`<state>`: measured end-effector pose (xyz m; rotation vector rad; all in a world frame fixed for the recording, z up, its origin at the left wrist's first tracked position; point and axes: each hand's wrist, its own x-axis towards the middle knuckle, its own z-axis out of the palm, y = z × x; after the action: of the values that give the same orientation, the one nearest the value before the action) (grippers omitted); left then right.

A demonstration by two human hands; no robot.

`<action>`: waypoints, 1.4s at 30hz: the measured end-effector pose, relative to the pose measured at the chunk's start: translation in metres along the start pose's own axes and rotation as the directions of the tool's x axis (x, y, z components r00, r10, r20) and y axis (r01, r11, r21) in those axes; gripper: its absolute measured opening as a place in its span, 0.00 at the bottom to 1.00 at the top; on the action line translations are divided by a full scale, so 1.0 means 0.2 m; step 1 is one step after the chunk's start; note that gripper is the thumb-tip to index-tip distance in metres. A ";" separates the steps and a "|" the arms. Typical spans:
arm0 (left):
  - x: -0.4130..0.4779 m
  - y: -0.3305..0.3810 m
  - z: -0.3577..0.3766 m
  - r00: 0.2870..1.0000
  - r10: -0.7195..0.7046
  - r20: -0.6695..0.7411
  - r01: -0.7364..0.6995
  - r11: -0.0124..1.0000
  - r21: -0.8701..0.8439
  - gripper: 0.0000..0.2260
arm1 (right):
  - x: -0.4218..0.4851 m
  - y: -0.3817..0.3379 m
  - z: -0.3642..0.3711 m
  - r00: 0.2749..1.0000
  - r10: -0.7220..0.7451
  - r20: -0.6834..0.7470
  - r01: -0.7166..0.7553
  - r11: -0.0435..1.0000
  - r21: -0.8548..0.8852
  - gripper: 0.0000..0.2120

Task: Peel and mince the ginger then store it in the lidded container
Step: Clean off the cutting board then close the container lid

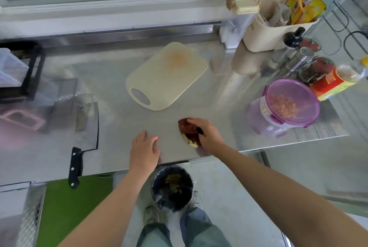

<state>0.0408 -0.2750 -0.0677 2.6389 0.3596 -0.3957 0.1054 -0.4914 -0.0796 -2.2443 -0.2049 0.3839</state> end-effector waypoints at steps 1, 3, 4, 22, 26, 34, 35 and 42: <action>-0.01 -0.01 0.00 1.000 0.005 -0.002 -0.005 1.000 0.007 0.17 | -0.01 -0.01 -0.04 0.991 0.024 -0.129 -0.017 0.998 0.055 0.30; -0.02 -0.04 0.01 1.000 0.028 -0.011 -0.028 0.999 0.034 0.17 | -0.04 0.01 -0.15 0.932 0.031 -0.362 0.001 0.996 0.088 0.28; -0.02 -0.06 0.01 0.999 0.036 -0.016 -0.036 0.998 0.045 0.17 | -0.06 0.04 -0.21 0.896 0.030 -0.443 0.007 0.997 0.082 0.28; -0.12 -0.13 0.00 0.995 0.082 0.054 -0.087 0.993 0.084 0.20 | -0.31 -0.17 0.34 0.978 0.087 -0.192 -0.100 0.993 -0.058 0.29; -0.11 -0.12 -0.01 0.996 0.074 0.048 -0.079 0.991 0.111 0.19 | -0.27 -0.23 0.16 0.902 0.247 -0.353 -0.175 0.959 0.225 0.30; -0.07 -0.01 0.05 0.994 0.105 -0.019 -0.100 0.980 0.170 0.18 | -0.28 0.28 -0.37 0.579 0.483 -0.657 -0.504 0.845 0.178 0.31; -0.07 0.01 0.06 0.995 0.097 -0.017 -0.093 0.981 0.169 0.18 | -0.29 0.32 -0.37 0.583 0.537 -0.610 -0.575 0.803 0.157 0.31; -0.04 0.06 0.11 0.995 0.050 -0.088 -0.033 0.983 0.181 0.15 | -0.26 0.22 -0.06 0.781 0.379 -0.496 -0.502 0.854 -0.138 0.34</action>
<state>0.0326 -0.2978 -0.0786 2.8424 0.3107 -0.3059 0.0609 -0.5417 -0.0951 -2.5680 0.5724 0.0608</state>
